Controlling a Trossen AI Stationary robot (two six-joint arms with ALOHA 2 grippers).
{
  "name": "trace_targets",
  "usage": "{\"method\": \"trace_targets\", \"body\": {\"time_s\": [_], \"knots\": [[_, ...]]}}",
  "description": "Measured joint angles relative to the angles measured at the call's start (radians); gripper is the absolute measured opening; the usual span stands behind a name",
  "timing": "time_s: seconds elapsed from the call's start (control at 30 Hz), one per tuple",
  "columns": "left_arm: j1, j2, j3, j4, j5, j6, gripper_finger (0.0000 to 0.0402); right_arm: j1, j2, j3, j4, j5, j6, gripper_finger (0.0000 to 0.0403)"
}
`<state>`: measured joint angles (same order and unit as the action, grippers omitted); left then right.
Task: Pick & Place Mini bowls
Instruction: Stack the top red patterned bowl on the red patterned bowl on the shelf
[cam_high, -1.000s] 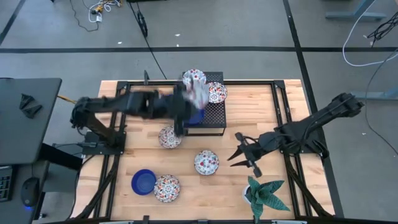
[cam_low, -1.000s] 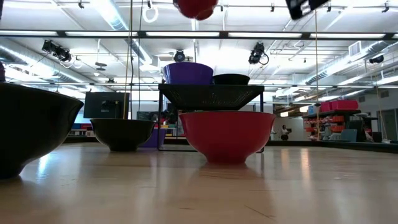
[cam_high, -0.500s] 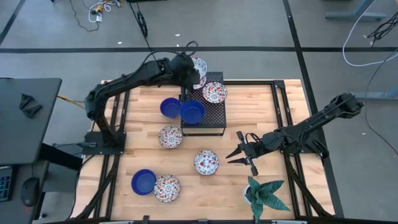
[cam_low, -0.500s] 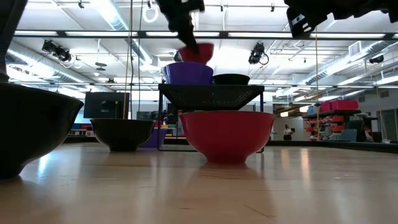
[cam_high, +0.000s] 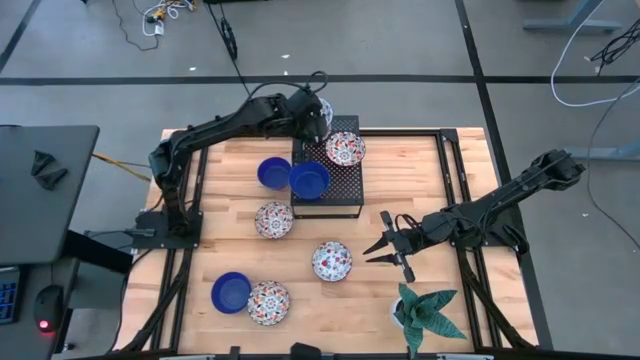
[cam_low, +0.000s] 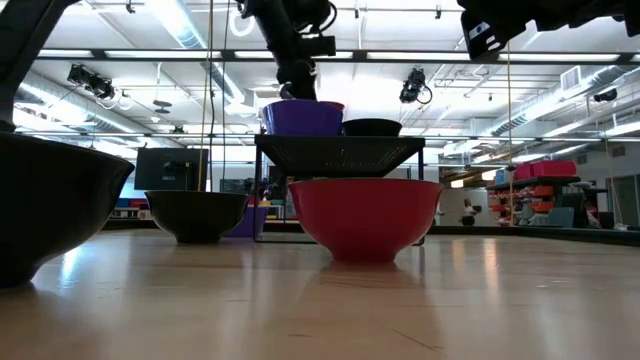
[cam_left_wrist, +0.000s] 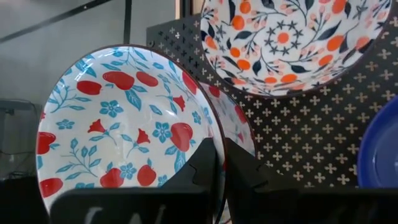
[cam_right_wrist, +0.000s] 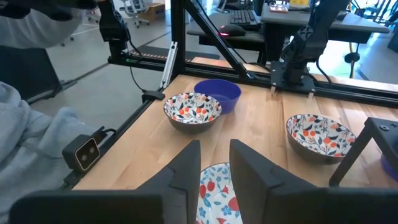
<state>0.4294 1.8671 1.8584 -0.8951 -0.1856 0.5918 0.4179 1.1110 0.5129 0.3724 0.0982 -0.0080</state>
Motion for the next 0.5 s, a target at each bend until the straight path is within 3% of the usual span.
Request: {"method": "trace_targets", "body": {"time_s": [0.5], "knots": [[0.005,0.021,0.000,-0.037,0.030,-0.019,0.0023,0.000,0.000,0.000,0.000,0.000,0.000,0.0086]]}}
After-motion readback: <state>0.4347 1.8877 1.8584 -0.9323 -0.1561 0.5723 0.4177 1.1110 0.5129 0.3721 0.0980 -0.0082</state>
